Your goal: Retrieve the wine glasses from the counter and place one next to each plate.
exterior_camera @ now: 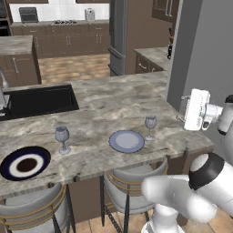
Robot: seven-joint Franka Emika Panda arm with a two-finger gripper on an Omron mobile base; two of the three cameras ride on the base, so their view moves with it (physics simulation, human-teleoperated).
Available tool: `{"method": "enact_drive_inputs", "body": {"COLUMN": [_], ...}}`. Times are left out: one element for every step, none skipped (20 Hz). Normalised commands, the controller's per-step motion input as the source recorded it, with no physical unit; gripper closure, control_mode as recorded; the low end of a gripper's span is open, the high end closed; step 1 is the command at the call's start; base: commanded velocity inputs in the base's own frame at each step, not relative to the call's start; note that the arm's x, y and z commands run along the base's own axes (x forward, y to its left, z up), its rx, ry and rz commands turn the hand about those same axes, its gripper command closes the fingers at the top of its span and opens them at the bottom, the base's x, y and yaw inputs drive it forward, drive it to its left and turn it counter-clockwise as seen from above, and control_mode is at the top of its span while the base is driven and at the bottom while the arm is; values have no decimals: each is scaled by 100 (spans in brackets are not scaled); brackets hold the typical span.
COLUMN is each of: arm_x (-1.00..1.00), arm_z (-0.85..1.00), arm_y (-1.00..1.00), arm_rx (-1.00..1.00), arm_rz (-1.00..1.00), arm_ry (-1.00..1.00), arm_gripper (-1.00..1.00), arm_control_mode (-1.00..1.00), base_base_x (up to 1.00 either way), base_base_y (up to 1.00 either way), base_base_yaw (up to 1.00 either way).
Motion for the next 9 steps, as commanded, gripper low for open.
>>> {"method": "enact_drive_inputs", "body": {"arm_x": [-49,-46,-48,-71,-76,-71,-71,-74,-77], "arm_z": [82,74,76,100,100,100,100,100,100], "arm_y": [1,6,6,8,23,25,25,29,31], "arm_rx": [8,7,7,5,5,5,5,4,3], "arm_rz": [15,15,15,15,19,20,21,22,22], "arm_ry": [-18,-18,-19,-31,-30,-30,-27,-27,-29], "arm_gripper": [-100,-100,-100,-100,-100,-100,-100,-100,-100], "arm_control_mode": [-100,-100,-100,-100,-100,-100,-100,-100,-100], "base_base_x": [0,0,0,0,0,0,0,0,0], "base_base_y": [0,0,0,0,0,0,0,0,0], "base_base_yaw": [0,0,0,0,0,0,0,0,0]}}
